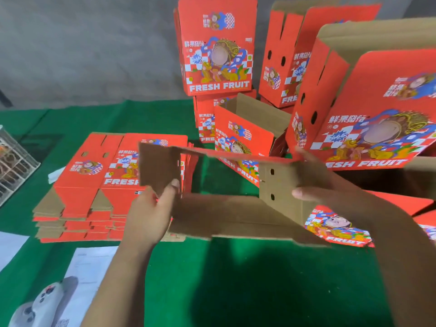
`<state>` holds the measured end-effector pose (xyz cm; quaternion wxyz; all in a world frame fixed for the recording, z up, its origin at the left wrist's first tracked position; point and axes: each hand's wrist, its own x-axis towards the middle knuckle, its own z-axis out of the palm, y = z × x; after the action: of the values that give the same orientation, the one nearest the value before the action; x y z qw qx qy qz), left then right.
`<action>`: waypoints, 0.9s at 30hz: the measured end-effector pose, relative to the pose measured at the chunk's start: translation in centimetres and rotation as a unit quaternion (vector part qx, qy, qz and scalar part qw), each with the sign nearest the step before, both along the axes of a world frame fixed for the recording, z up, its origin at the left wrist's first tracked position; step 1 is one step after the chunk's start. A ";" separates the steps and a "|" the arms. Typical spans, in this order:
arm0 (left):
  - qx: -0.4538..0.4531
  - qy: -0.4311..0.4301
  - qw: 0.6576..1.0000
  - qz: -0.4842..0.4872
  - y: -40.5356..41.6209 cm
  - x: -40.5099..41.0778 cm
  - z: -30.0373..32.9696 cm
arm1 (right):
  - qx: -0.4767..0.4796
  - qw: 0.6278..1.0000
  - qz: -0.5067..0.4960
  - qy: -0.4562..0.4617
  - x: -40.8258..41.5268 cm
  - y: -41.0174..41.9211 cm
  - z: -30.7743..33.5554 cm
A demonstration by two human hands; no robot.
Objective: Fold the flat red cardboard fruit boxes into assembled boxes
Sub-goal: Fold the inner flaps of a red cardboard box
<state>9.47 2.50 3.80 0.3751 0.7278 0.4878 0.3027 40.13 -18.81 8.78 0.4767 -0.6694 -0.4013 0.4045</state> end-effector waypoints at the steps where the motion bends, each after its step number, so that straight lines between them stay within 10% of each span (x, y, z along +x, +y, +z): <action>1: 0.010 -0.006 1.000 0.022 0.2 0.4 0.4 | 0.013 1.000 -0.024 0.004 0.5 0.2 0.0; 8: -0.081 0.031 0.996 -0.014 -0.1 4.2 -1.9 | -0.086 0.994 -0.052 -0.033 0.8 2.3 -2.6; 15: -0.159 -0.304 0.937 0.062 -1.1 4.8 -3.8 | -0.075 0.967 -0.244 0.005 0.4 3.3 -2.1; 27: -0.114 -0.357 0.915 0.152 1.1 5.1 -2.3 | -0.016 0.983 -0.169 0.076 0.2 1.3 -2.5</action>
<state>14.53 3.55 1.53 0.5546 0.4406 0.4572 0.5378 40.32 -17.47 6.31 0.5567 -0.7022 -0.2391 0.3741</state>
